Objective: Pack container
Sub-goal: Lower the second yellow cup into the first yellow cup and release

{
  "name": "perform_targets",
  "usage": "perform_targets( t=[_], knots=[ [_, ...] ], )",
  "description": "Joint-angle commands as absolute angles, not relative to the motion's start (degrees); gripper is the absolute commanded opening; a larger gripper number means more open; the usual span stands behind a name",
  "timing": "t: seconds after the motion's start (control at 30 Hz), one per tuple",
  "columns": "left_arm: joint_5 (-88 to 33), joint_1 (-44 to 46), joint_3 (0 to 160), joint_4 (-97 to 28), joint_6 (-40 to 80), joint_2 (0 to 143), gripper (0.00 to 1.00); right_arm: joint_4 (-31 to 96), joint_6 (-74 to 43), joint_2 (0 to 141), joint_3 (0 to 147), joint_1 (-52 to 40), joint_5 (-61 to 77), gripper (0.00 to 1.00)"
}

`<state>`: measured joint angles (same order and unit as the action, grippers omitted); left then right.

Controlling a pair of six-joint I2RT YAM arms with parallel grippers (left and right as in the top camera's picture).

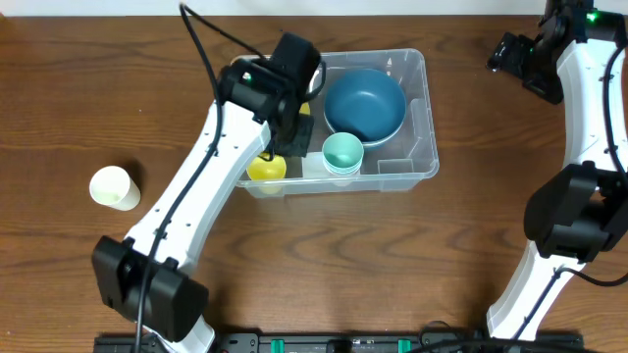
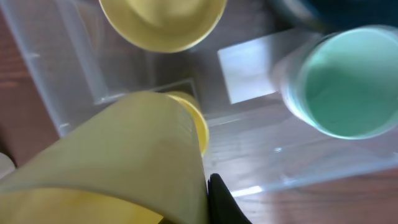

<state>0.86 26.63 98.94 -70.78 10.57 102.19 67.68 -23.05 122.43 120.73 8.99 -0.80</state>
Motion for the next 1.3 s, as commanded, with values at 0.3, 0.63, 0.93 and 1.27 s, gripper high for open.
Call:
perform_targets(
  t=[0.3,0.63,0.93,1.27],
  knots=[
    [2.0,24.2,90.0,-65.6,11.5,102.9,0.08,67.7,-23.7,122.3,121.0,8.8,-0.6,0.99],
    [-1.0,24.2,90.0,-65.6,11.5,102.9,0.16,67.7,-23.7,122.3,121.0,8.8,-0.6,0.99],
    [-0.7,23.8,90.2,-65.6,11.4,102.8,0.34,67.7,-23.7,122.3,121.0,8.8,-0.6,0.99],
    [-3.0,20.6,96.1,-67.1,11.4,94.5,0.35,67.7,-23.7,122.3,121.0,8.8,-0.6,0.99]
  ],
)
